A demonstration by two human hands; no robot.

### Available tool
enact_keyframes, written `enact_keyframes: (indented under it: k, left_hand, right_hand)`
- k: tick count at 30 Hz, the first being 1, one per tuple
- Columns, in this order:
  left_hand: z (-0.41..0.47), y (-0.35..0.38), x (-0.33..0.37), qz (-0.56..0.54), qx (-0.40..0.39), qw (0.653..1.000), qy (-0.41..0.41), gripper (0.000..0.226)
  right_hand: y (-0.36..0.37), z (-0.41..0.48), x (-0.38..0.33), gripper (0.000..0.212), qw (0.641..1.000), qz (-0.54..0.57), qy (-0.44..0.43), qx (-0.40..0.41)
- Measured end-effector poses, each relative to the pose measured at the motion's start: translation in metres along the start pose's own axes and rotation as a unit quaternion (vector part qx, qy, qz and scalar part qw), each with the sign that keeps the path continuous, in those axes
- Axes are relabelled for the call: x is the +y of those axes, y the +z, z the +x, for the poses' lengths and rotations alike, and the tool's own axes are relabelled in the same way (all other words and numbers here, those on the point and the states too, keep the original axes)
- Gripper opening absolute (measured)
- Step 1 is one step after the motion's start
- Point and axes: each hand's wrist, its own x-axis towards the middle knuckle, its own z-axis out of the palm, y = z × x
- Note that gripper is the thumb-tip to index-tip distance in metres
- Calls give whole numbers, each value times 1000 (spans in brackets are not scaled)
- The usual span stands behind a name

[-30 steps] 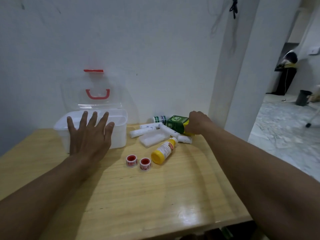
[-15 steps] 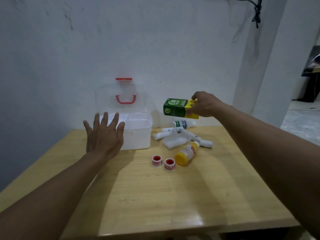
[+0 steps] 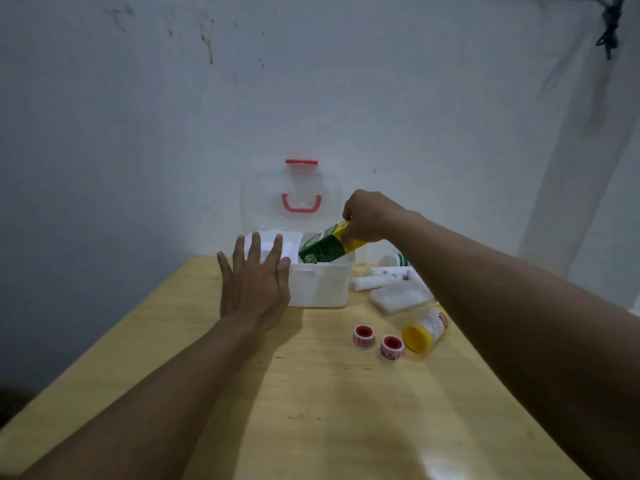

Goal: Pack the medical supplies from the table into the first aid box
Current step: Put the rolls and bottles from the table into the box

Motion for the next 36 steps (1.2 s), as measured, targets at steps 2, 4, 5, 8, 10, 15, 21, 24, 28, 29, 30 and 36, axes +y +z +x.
enact_keyframes:
  k: [2,4,5,8,10,15,21,24,28,29,30,36]
  left_hand:
    - [-1,1,-1,1,4,1000,2,59]
    - [0,2,-1,6,9,1000,4,58]
    - [0,2,0,8,12,1000,4,58]
    - [1,3,0,4,15,1000,4,60]
    - [1,3,1,-1,15,1000,2,63]
    - [1,4,-1,-12,18,1000,6,60]
    - [0,3,0,-11,21,1000,7,63]
    - [1,3,2,-9,13,1000,-2,62]
    - [1,-2,10,7,10,1000,-6,61]
    - [1,-3,12,10,12,1000,-1,61]
    - [0,-4,15,12,14,1000,5,61]
    - [-2,-2,24,19,-19,999,21,56]
  right_hand:
    - [8,5,-7,48,1000,-4,-8,-7]
    - [15,9,-11,49,1000,-2,-17,-12]
    - [18,11,-13,50,1000,3,-21,-16]
    - [27,13,-18,52,999,9,-36,-18]
    - [32,15,-20,53,999,-2,-42,-16]
    - [45,19,-21,47,997,-50,-49,-24]
    - [50,23,-17,35,997,-55,-55,-21]
    - [48,23,-11,23,999,-19,-47,-5]
    - [30,11,5,26,999,41,-36,7]
    - [24,5,10,29,998,46,-34,10]
    - [18,-2,16,32,998,51,-28,15]
    - [4,-39,53,42,999,37,27,1]
